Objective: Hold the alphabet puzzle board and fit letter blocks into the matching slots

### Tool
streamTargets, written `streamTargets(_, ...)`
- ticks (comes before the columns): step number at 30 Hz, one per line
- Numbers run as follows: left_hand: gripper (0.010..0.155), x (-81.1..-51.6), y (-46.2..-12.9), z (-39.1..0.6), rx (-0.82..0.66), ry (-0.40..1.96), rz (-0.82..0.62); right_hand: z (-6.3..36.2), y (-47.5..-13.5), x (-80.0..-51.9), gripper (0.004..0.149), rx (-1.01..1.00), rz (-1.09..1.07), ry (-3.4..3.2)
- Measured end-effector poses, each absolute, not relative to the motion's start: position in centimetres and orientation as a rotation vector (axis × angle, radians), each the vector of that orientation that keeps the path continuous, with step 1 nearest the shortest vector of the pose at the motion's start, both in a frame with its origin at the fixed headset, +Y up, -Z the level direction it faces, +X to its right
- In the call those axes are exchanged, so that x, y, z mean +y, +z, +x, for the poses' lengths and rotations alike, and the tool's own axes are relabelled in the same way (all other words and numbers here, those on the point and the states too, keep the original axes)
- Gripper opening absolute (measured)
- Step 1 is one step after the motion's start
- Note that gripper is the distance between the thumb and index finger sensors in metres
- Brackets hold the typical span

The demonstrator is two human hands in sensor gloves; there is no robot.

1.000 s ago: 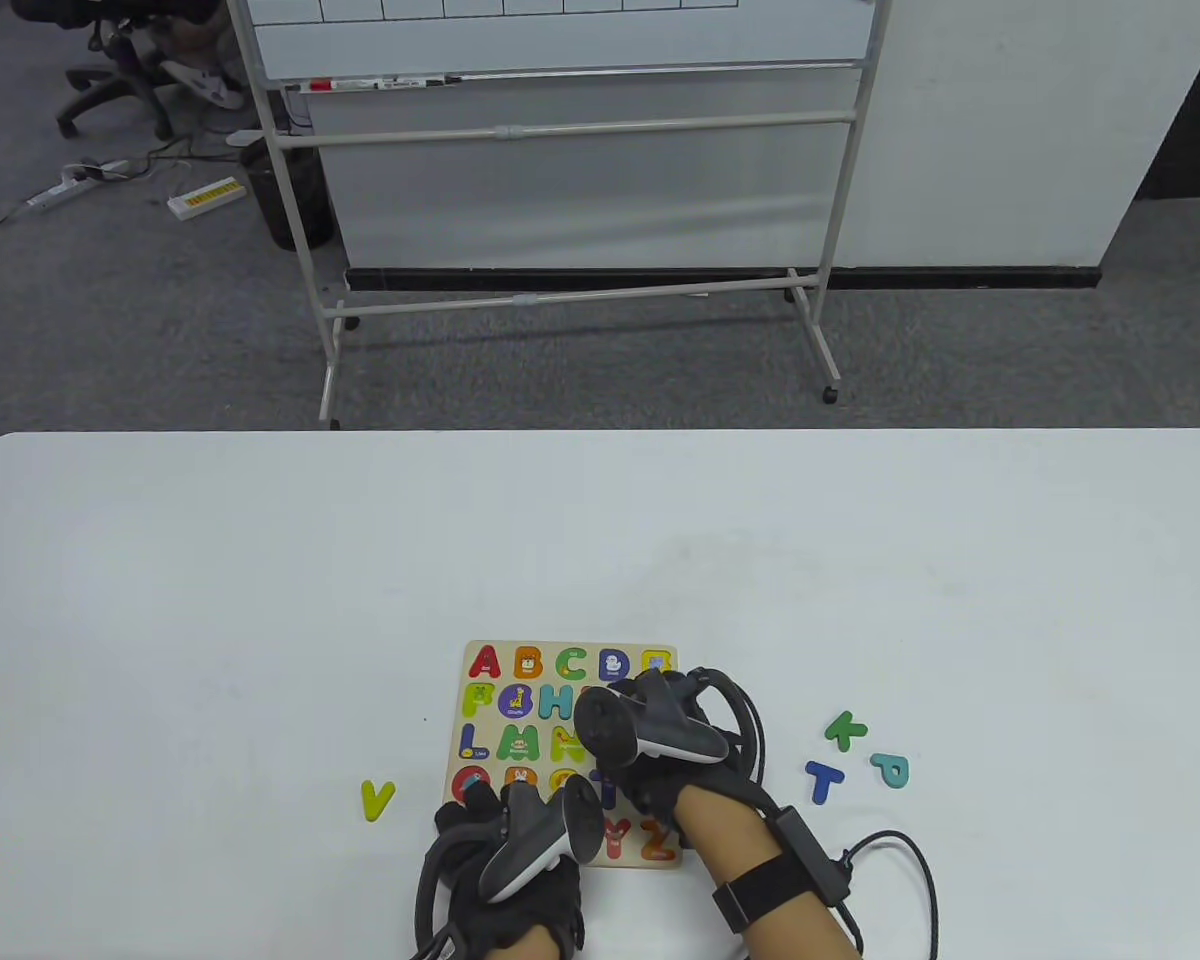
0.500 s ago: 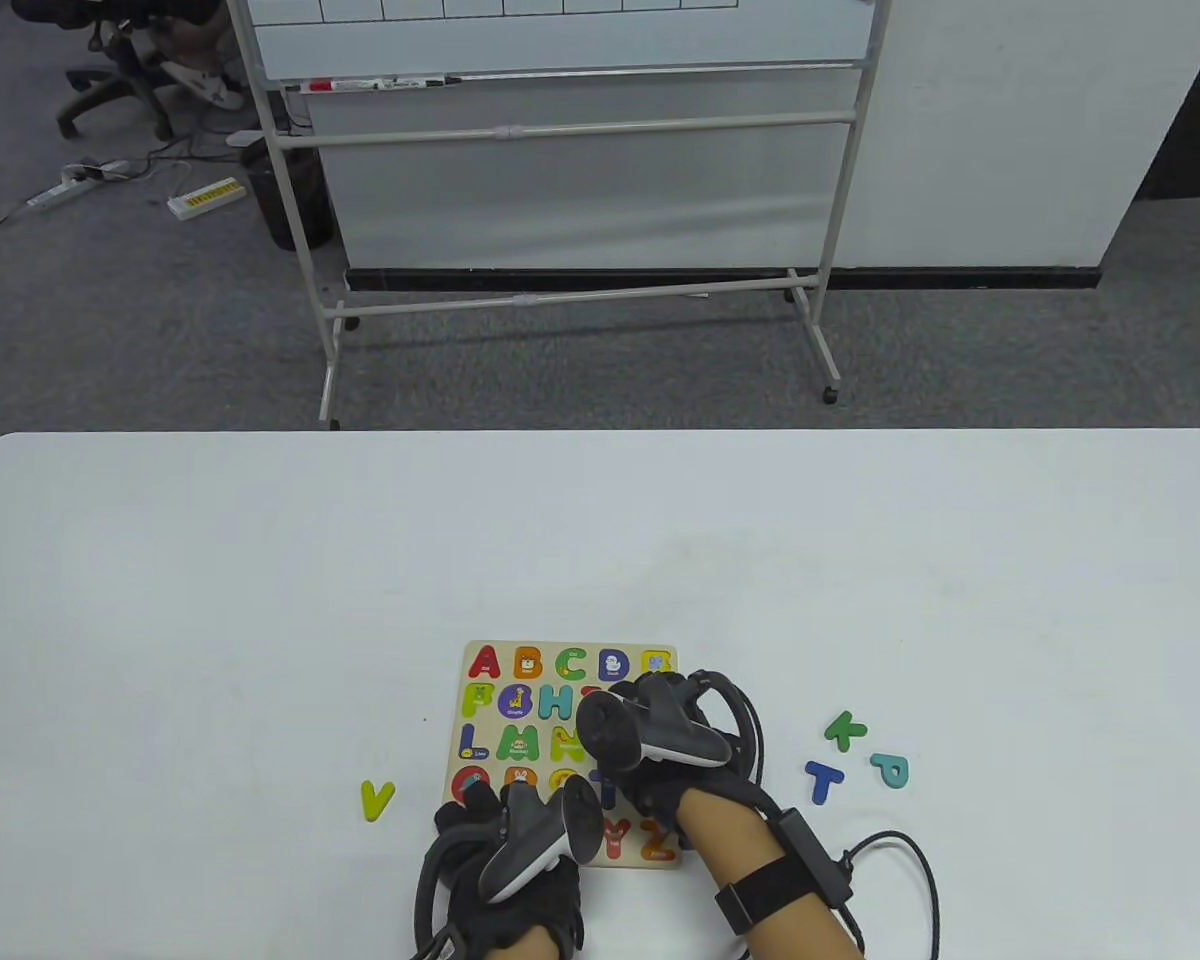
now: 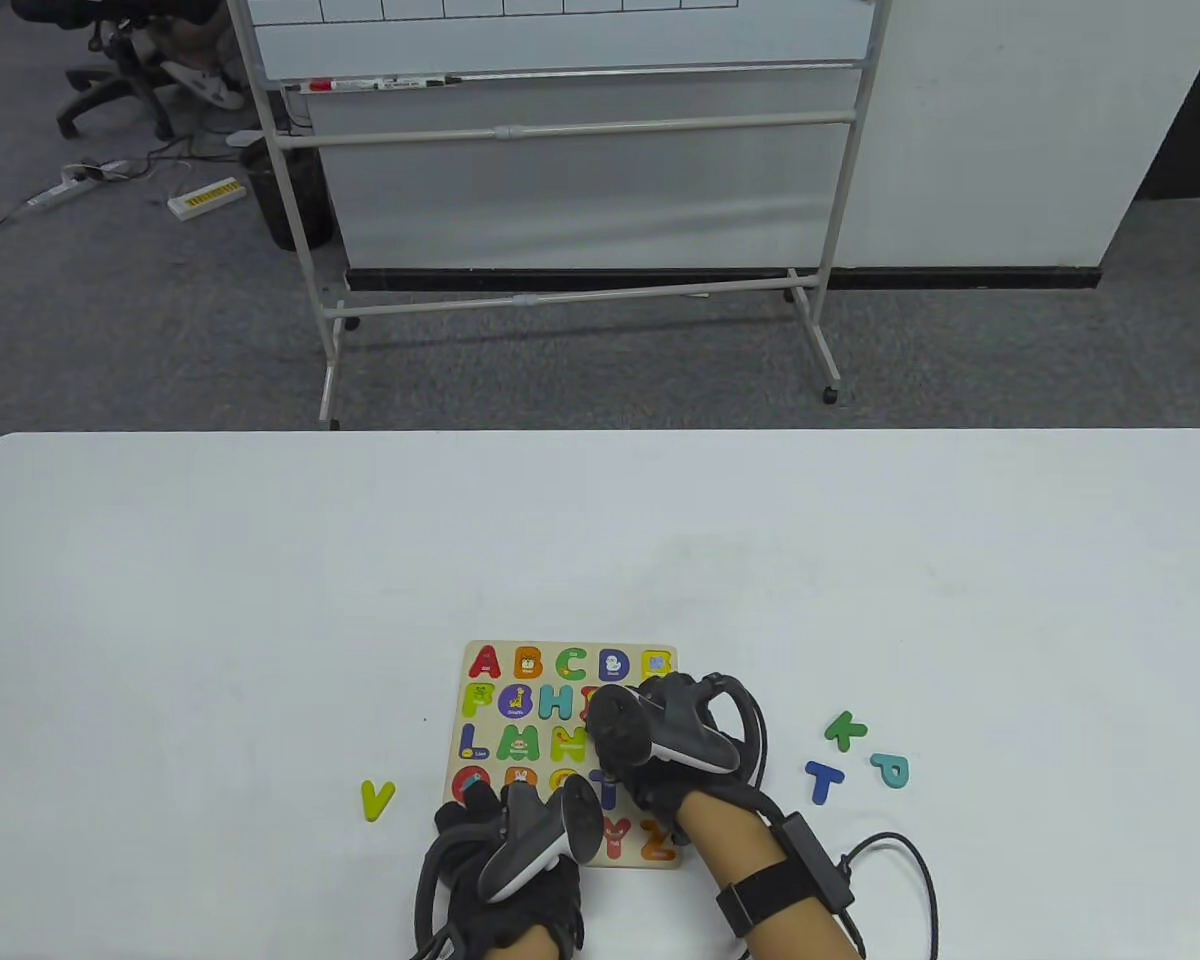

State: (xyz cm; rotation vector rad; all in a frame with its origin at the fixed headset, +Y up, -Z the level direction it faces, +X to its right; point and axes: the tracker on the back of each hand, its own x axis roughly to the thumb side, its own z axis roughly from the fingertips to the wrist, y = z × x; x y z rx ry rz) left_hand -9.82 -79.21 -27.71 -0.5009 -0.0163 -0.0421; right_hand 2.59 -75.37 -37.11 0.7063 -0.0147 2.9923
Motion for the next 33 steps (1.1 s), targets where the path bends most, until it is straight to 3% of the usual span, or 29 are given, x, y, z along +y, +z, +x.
streamTargets(3,0.079,-79.2,-27.7,-9.8,-0.016,-0.039,-0.502,2.7,-37.3,-75.2,0.046,0.123,0.665,2.970)
streamTargets(5,0.080,-79.2,-27.7,-9.8,-0.016,-0.039,-0.501,3.1,-37.6,-75.0,0.056,0.200,0.649,2.990)
streamTargets(7,0.080,-79.2,-27.7,-9.9,-0.016,-0.036,-0.502,4.2,-37.8,-74.2,0.068,0.147,0.592,2.998)
streamTargets(10,0.080,-79.2,-27.7,-9.8,-0.016,-0.039,-0.503,6.4,-38.2,-72.9,0.074,0.107,0.476,2.959)
streamTargets(18,0.080,-79.2,-27.8,-9.9,-0.017,-0.032,-0.506,14.6,-38.6,-70.4,0.073,0.143,0.114,3.002)
streamTargets(26,0.080,-79.2,-27.8,-9.8,-0.018,-0.035,-0.508,19.2,-38.2,-72.1,0.071,0.217,-0.194,3.094)
streamTargets(33,0.079,-79.2,-27.8,-9.8,-0.018,-0.040,-0.508,20.3,-38.0,-73.9,0.073,0.289,-0.280,3.142)
